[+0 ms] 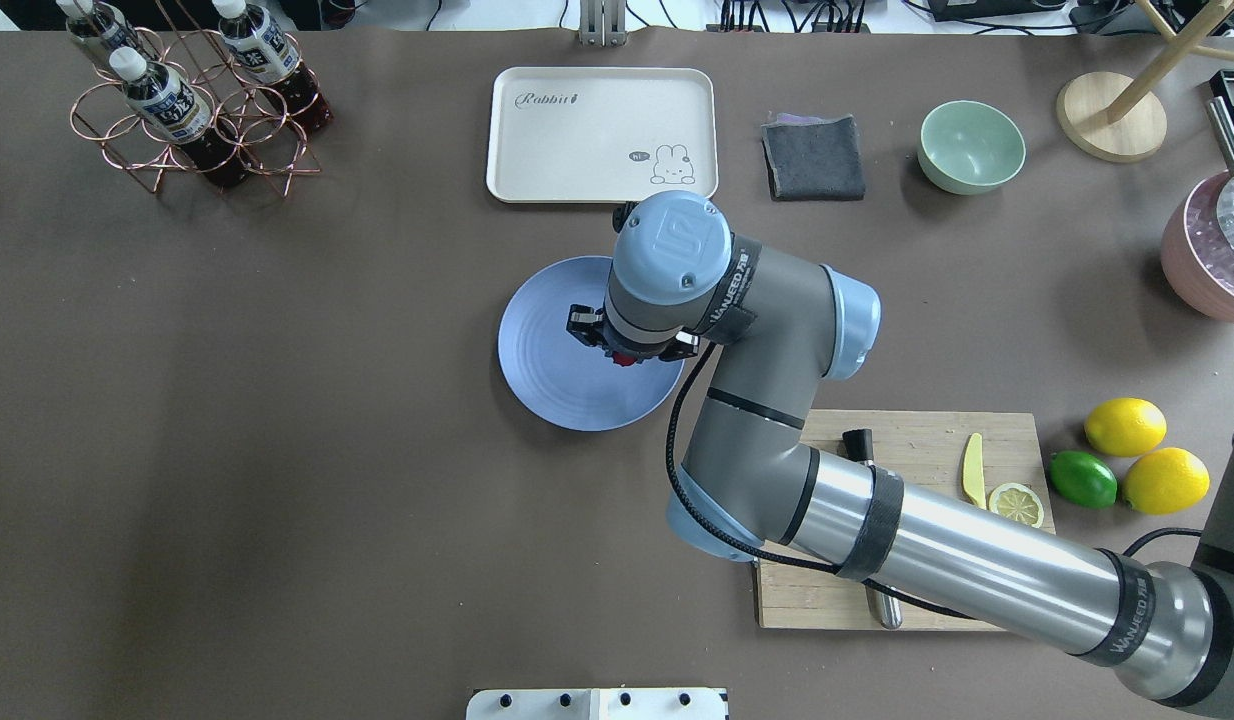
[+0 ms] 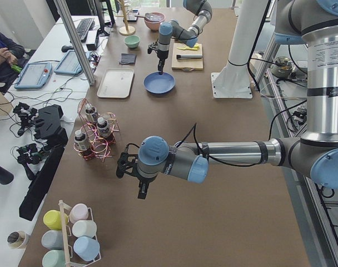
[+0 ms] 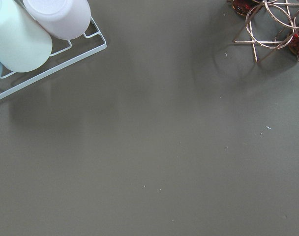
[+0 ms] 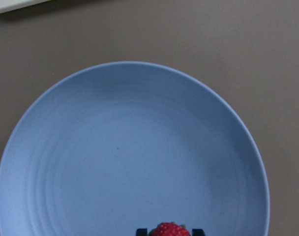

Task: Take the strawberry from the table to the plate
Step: 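Carry the strawberry with the right gripper over the blue plate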

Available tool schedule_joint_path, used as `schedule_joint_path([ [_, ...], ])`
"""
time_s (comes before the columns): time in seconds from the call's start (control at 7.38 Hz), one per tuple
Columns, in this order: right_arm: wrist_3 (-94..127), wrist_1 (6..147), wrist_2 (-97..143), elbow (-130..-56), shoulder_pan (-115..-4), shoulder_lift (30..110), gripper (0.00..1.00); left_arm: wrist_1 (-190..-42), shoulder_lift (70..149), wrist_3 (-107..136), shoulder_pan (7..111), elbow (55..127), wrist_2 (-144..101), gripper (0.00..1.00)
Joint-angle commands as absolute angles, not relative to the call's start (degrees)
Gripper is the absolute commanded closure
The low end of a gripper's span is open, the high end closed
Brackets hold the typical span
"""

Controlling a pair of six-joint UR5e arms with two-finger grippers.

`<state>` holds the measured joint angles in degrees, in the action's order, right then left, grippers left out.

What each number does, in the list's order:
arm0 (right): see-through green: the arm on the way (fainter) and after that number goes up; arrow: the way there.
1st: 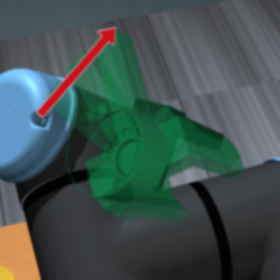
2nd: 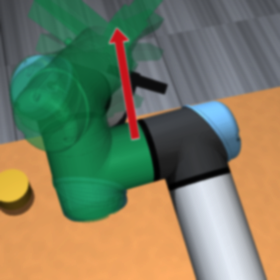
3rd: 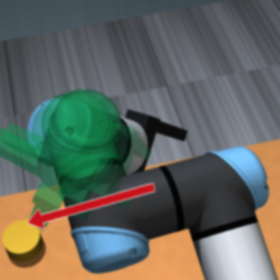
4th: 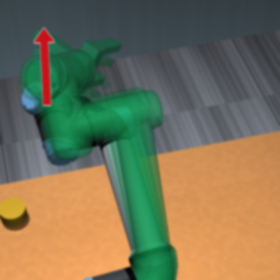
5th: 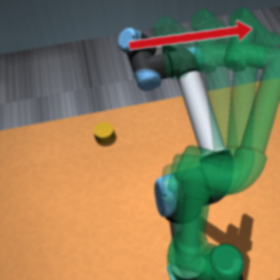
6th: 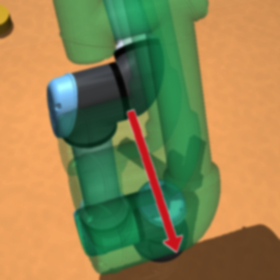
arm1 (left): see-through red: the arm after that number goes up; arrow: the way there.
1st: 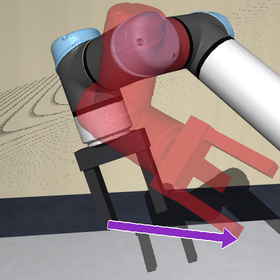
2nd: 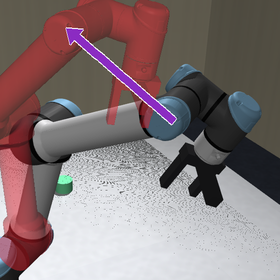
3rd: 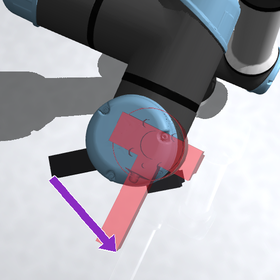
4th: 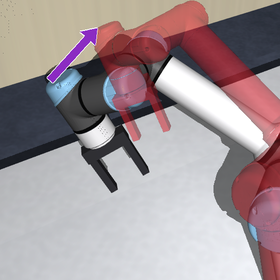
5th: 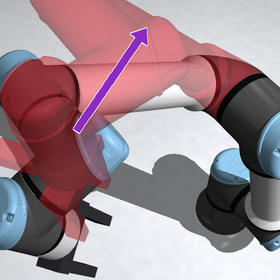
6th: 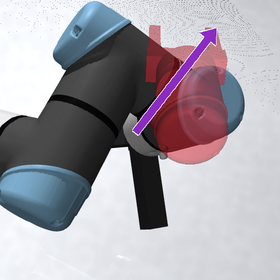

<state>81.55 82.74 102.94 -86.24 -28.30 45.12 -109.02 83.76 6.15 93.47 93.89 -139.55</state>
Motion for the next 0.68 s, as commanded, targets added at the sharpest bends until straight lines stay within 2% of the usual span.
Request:
schedule_joint_path([
  [0.0,83.1,82.8,99.5,-84.2,-25.4,43.7,1.0,-109.1,83.4,6.1,93.6,94.1,-139.5,0.02],
  [0.54,82.7,82.3,99.1,-83.1,-25.8,43.6,1.0,-109.2,81.2,6.1,93.9,96.0,-139.6,0.02],
])
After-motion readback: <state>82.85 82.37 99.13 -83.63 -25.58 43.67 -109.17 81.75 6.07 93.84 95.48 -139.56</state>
